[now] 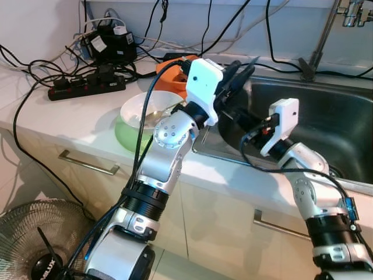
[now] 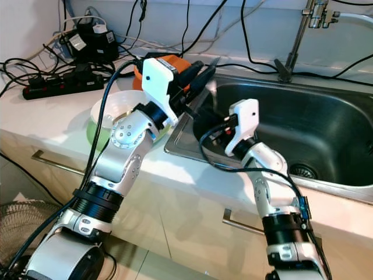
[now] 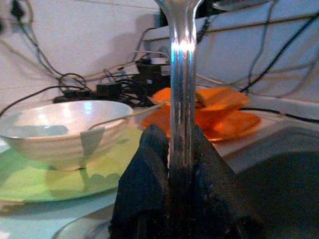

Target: Kitchen organization

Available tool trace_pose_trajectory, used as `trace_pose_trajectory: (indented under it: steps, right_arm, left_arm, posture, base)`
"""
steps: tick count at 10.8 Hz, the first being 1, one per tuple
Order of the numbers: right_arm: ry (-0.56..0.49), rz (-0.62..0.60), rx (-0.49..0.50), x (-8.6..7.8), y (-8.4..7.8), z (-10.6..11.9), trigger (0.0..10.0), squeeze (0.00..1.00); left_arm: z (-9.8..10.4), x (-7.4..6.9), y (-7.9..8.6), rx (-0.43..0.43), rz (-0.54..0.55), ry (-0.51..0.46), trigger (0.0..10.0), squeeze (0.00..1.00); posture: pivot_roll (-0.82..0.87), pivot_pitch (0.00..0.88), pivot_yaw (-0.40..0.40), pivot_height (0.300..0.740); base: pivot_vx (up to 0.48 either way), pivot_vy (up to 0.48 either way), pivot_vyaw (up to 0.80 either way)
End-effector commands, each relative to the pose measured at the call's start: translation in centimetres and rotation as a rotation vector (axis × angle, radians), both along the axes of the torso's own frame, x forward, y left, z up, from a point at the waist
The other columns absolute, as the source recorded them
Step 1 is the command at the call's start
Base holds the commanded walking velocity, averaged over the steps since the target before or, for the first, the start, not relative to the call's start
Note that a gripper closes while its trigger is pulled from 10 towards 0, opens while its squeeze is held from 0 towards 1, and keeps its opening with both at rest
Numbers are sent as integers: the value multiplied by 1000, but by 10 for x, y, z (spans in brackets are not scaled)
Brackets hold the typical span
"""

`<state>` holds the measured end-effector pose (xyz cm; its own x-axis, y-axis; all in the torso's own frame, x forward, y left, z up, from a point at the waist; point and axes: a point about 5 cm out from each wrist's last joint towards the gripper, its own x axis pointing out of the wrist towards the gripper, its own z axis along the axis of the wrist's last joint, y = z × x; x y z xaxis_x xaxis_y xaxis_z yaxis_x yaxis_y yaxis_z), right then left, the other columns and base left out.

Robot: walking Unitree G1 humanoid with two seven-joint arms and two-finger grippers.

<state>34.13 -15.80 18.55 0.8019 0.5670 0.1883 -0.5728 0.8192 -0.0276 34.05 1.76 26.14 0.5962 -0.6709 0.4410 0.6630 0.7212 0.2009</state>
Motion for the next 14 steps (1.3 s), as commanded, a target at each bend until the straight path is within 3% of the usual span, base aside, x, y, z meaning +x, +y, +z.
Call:
trace_pose_trajectory:
  steps: [1,2,3,4,5,8,10,11,14]
  right_arm:
    - [-40,-42,-1,7,-3,12,0,0]
    - [-37,-87,-2,11,-6,14,0,0]
    - [-24,-156,-6,18,-12,15,0,0]
    - [-3,-214,-5,24,-18,14,0,0]
    - [41,-294,-9,33,-26,12,10000,0]
    - [202,-504,-101,50,-54,-6,10000,0]
    - [255,-520,-151,52,-55,-14,10000,0]
    - [295,-534,-177,53,-53,-22,10000,0]
    - [335,-532,-208,52,-50,-31,10000,0]
  left_arm:
    - [4,1,2,-14,3,-5,10000,890]
    - [4,0,2,-17,-7,3,10000,86]
    - [-1,-1,1,-5,-24,17,10000,0]
    - [-6,-3,1,8,-40,35,10000,0]
    - [-19,-5,0,44,-60,76,10000,0]
    - [-64,-13,4,200,-84,217,10000,0]
    - [-81,-15,10,240,-80,285,10000,0]
    - [-94,-14,15,300,-50,336,10000,0]
    - [-101,-18,14,333,-84,366,10000,0]
  posture:
    - [55,7,95,740]
    - [55,7,95,740]
    - [52,0,95,740]
    - [52,0,95,740]
    - [52,0,94,740]
    - [57,0,86,740]
    - [59,0,82,740]
    - [60,0,80,740]
    - [60,0,79,740]
  base:
    - [0,0,0]
    - [0,0,0]
    - [0,0,0]
    - [0,0,0]
    - [0,0,0]
    - [0,0,0]
    - [0,0,0]
    - [0,0,0]
    - [0,0,0]
